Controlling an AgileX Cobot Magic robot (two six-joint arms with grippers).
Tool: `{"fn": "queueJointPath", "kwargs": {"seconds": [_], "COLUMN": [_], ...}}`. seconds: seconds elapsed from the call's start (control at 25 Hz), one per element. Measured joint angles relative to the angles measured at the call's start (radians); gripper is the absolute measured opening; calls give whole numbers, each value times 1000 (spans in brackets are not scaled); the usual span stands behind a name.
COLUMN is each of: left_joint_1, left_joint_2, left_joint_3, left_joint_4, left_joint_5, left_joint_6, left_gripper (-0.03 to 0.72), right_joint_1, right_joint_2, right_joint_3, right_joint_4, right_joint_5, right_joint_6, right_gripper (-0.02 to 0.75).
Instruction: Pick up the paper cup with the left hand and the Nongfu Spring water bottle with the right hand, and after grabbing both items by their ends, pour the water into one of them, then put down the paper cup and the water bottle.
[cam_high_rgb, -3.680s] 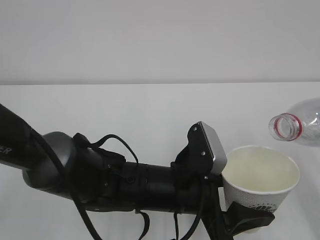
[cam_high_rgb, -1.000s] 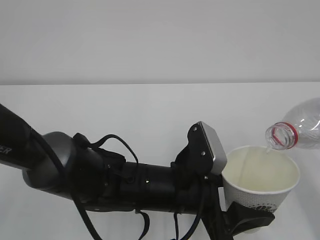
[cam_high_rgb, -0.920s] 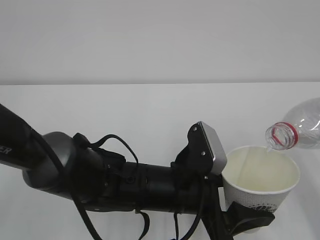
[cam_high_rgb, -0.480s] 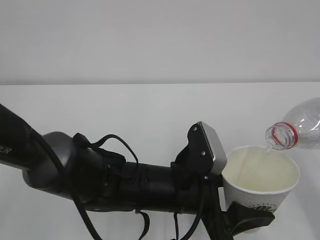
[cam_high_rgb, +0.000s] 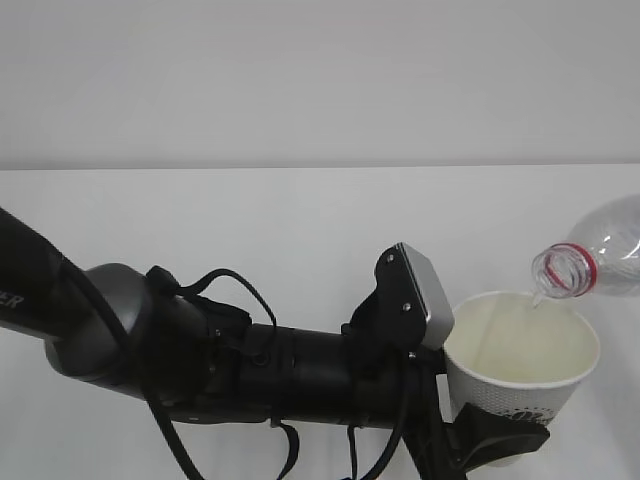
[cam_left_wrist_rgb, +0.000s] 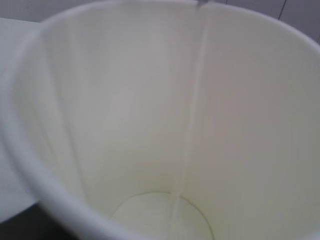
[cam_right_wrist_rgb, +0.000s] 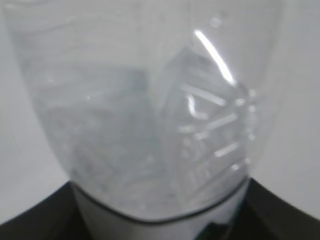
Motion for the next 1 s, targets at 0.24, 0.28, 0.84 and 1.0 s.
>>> {"fn": "queueJointPath", "kwargs": {"seconds": [0.24, 0.28, 0.84, 1.0], "left_joint_1": [0, 0, 0, 0], "left_joint_2": [0, 0, 0, 0], "left_joint_3": [0, 0, 0, 0], "left_joint_4": [0, 0, 0, 0], "left_joint_5": [0, 0, 0, 0], "left_joint_6": [0, 0, 0, 0], "left_gripper": [528, 528, 528, 528], "right_joint_1": [0, 0, 0, 0], "right_joint_2": [0, 0, 0, 0], "right_joint_3": [0, 0, 0, 0], "right_joint_4": [1, 1, 2, 2], "right_joint_5": [-13, -13, -19, -20], "right_joint_6": [-1, -1, -4, -4], "right_gripper": [464, 464, 464, 464]}}
